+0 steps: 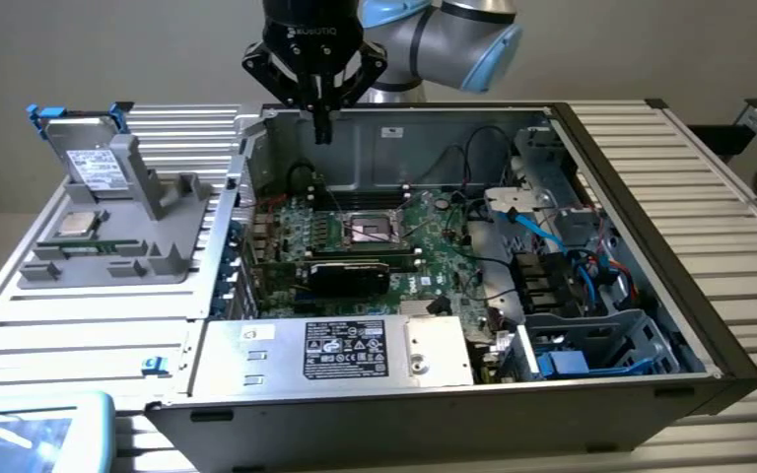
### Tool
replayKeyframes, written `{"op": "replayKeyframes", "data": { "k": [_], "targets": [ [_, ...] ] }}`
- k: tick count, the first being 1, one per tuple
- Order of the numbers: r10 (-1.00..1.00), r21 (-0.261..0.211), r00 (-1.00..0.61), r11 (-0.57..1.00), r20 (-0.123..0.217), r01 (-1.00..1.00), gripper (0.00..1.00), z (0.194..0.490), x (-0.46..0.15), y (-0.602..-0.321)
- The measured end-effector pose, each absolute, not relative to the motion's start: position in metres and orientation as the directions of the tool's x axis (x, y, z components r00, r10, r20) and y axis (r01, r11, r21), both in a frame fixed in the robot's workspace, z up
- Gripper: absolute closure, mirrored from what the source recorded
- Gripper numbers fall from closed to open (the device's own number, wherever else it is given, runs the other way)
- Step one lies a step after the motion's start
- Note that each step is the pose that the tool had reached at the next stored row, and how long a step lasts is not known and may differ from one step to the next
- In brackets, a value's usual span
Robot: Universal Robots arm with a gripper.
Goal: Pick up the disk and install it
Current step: 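Reach for the disk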
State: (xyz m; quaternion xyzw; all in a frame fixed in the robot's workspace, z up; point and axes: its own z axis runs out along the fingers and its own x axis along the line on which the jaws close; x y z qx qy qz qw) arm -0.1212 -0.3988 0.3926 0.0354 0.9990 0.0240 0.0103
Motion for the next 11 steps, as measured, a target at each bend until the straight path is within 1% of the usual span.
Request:
{"op": "replayKeyframes", "data": {
  "k": [11],
  "targets": [
    [0.071,0.049,-0.997,0.996,-0.019,0.070,0.89,0.393,-0.144,-0.399]
  ]
}}
